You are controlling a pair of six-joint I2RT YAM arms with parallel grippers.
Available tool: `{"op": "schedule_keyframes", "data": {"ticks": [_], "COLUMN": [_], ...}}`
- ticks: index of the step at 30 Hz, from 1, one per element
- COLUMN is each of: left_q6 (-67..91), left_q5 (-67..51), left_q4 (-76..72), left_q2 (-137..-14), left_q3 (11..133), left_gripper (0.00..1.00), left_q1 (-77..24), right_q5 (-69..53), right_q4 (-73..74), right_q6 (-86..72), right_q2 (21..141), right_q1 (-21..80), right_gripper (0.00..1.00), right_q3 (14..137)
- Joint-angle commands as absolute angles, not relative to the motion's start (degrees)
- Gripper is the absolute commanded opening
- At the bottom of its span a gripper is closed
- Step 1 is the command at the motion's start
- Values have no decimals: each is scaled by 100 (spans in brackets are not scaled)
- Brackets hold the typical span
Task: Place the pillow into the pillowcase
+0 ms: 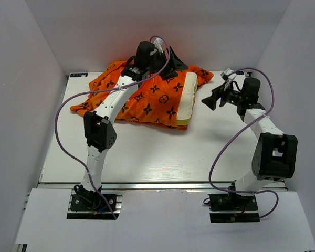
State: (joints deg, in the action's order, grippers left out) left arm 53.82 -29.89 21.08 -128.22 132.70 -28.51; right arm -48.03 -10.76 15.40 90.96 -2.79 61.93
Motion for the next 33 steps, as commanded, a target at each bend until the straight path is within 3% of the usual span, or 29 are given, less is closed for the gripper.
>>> {"op": "schedule_keyframes", "data": {"ticks": [1,6,9,16,25,27,29,30,31,33], "left_q6": [3826,2918,2804,2575,2435,2435,2531,2575,2662,2768], "left_q5": [-2333,-820,-142,1440,2698,2725,2672,2672,2698,2716], "left_q4": [4233,5378,5335,5098,4993,4852,4790,4712,4694,4746], "left_q2": [-12173,-12304,-12629,-13429,-14098,-14080,-14002,-13957,-13905,-13712], "left_q3": [13201,13140,13297,13712,13430,13176,12982,12860,12632,12411], "left_gripper": [81,83,83,98,98,92,65,53,34,17], "left_q1": [-3216,-3787,-3998,-4315,-4377,-4351,-4307,-4228,-4175,-3982], "right_q5": [-5010,-4834,-4720,-4649,-4221,-3758,-2966,-3371,-3967,-4710], "right_q4": [-808,-282,-167,-211,-342,-718,-747,-721,-277,-10], "right_q6": [1223,660,449,404,668,267,-322,-334,-29,-18], "right_q2": [8912,9061,8957,8280,7692,7594,7646,7768,8083,8305], "right_q1": [-255,-264,-264,-413,-448,-457,-466,-527,-658,-668], "right_gripper": [89,89,89,89,89,89,89,89,89,89], "right_q3": [6021,6389,6425,6109,5591,5406,5221,5264,5587,5844]}}
